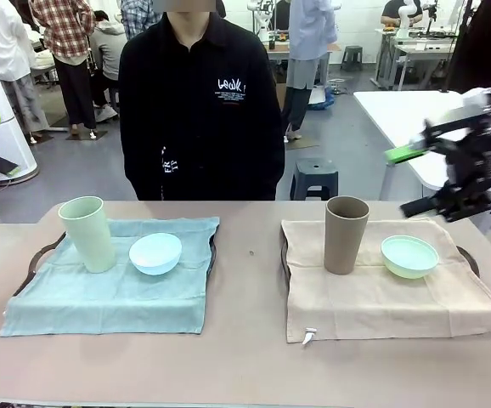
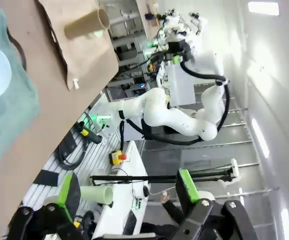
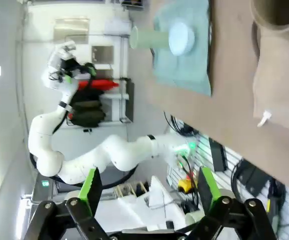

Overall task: Set up a tray with a mat and arrange the tableware.
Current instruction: Place the Picnic Bowl and Reusable plastic cup back onto the Handle tray in front of the human's position.

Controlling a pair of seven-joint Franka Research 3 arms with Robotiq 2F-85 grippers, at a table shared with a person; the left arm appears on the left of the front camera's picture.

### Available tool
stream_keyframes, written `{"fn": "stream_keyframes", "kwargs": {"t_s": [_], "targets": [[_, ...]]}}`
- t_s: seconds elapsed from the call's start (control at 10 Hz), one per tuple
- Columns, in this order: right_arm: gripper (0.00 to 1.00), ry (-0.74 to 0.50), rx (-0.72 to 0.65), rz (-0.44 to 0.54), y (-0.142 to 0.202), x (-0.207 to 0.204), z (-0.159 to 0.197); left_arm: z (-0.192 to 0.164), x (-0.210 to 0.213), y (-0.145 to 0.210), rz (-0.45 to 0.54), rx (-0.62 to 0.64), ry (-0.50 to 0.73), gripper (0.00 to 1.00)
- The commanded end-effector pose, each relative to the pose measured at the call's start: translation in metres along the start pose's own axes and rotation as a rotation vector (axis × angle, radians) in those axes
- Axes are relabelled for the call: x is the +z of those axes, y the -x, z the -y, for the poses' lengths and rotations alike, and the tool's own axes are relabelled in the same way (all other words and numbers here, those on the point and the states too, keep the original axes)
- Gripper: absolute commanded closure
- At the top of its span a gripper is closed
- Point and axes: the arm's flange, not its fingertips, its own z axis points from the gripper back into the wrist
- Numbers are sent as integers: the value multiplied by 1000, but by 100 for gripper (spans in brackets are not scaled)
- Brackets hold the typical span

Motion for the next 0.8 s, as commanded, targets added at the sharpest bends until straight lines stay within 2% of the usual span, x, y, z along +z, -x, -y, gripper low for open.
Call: {"fn": "stream_keyframes", "kwargs": {"t_s": [0.0,0.2,0.3,0.4,0.6,0.7], "targets": [[0,-277,173,110,3,9,9,9,-11,-2,-34,42,13,0],[0,-492,237,178,-3,10,12,0,0,0,0,0,0,0],[0,-239,125,167,-14,40,-5,0,0,0,0,0,0,0],[0,-239,125,167,-14,40,-5,-2,-8,-3,-17,23,-9,0],[0,-239,125,167,-14,40,-5,-9,12,6,352,126,130,0],[0,-239,125,167,-14,40,-5,-10,15,11,410,114,143,0]]}}
